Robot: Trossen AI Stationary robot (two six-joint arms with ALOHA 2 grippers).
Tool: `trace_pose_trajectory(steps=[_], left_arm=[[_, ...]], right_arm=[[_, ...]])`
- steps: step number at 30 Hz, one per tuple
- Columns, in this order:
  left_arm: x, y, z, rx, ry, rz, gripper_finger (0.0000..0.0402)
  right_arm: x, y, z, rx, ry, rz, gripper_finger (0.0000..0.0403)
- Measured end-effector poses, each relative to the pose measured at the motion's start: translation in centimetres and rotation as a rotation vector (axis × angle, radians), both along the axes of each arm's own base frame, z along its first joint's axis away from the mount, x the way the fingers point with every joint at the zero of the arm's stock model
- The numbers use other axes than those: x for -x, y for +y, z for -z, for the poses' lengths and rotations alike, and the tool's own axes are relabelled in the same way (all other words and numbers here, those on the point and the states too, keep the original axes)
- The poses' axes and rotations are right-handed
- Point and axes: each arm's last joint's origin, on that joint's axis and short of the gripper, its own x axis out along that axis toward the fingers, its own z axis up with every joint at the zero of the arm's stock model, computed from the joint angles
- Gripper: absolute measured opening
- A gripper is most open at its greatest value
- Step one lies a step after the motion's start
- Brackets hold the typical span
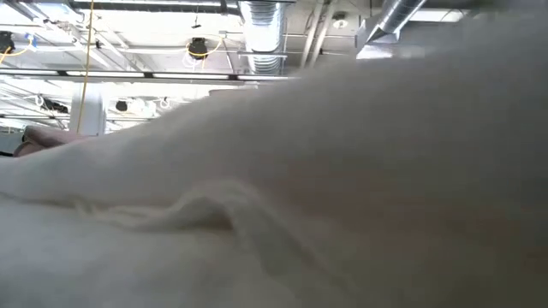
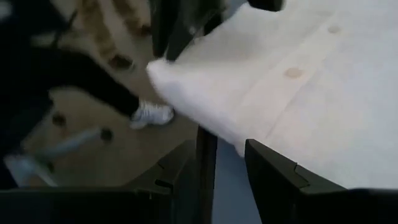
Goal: Fold Laundry from Bin
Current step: Fold the white shirt
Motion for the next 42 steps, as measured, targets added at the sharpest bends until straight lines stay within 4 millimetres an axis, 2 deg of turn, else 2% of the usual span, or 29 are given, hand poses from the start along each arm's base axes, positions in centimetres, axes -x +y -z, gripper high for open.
trace_pose_trajectory(steps=[5, 10, 14, 17, 19, 23, 30, 36, 39, 42], left_arm=[[-0.3, 0.1, -0.7, 0.043, 0.018, 0.085, 0.0099], [-0.2, 0.7, -4.3, 0.056, 0.049, 0.114, 0.0134], [0.9, 2.0, -6.6, -0.065, 0.068, 0.036, 0.0138], [1.3, 2.8, -7.1, -0.197, 0.054, -0.06, 0.0136], [1.3, 3.4, -6.8, -0.255, 0.08, -0.102, 0.0133], [0.5, 5.0, -4.9, -0.28, 0.166, -0.164, 0.0131], [-0.5, 7.4, -2.6, -0.301, 0.228, -0.237, 0.013], [-0.1, 7.9, -0.4, -0.313, 0.287, -0.253, 0.013], [0.1, 8.0, 0.3, -0.311, 0.306, -0.262, 0.013], [0.4, 8.2, 0.7, -0.308, 0.315, -0.271, 0.013]], right_arm=[[-0.5, -0.1, 0.0, 0.173, -0.02, -0.12, 0.0166], [-1.9, -0.7, 0.1, 0.276, -0.018, -0.174, 0.018], [-3.2, -1.1, 0.2, 0.317, 0.027, -0.251, 0.0211], [-3.9, -1.3, 0.2, 0.355, 0.032, -0.311, 0.024], [-4.0, -1.3, 0.1, 0.384, 0.021, -0.344, 0.0254], [-3.7, -1.1, 0.5, 0.466, 0.012, -0.404, 0.0261], [-4.0, -0.7, 4.4, 0.642, 0.032, -0.404, 0.0261], [-4.5, 0.2, 5.9, 0.699, 0.021, -0.373, 0.026], [-4.5, 0.3, 6.4, 0.701, 0.036, -0.382, 0.0249], [-4.4, 0.4, 6.4, 0.693, 0.041, -0.395, 0.0212]])
